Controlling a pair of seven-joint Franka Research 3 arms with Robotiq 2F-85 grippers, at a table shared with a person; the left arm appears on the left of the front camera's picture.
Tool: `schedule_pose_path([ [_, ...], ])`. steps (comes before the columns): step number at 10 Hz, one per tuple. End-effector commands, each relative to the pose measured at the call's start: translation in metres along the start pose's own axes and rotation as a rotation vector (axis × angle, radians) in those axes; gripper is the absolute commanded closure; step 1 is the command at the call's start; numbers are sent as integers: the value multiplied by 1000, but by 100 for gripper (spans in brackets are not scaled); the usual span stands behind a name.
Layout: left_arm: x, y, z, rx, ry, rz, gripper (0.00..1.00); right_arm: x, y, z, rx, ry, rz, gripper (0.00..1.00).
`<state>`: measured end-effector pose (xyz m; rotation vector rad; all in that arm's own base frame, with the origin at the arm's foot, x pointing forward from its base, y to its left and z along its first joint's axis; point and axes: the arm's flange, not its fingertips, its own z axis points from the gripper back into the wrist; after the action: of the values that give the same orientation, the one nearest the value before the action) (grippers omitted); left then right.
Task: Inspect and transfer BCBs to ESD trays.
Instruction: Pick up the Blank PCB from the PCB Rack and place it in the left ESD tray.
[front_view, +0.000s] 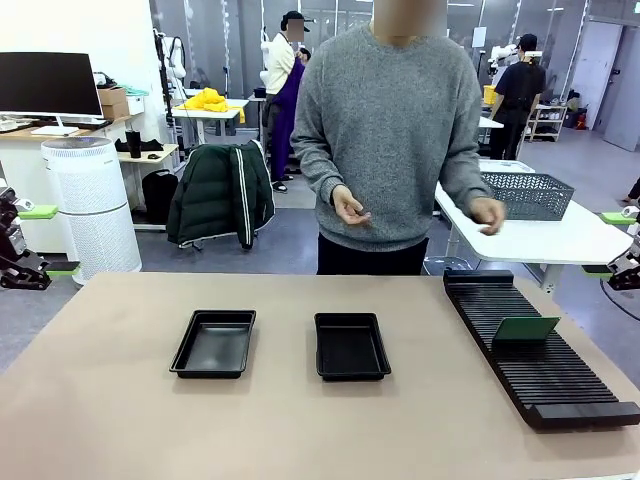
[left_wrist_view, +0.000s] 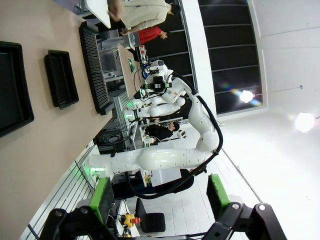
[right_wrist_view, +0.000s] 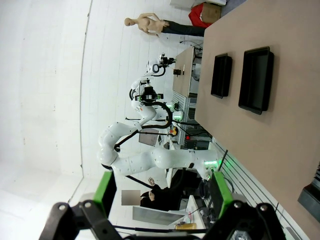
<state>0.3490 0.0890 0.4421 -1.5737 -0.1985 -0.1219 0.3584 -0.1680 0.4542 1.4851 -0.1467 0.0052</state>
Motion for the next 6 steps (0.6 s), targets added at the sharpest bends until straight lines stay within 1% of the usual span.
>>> schedule_pose_path([
  [1,0,-1,0,1,-1,-3,0,3,18,1,-68,-13,36,0],
  [4,0,-1,0,1,-1,-3,0,20,52,-5,-263,62,180,0],
  [6,0,-1,0,1,-1,-3,0,29,71,-12,-428,145,336,0],
])
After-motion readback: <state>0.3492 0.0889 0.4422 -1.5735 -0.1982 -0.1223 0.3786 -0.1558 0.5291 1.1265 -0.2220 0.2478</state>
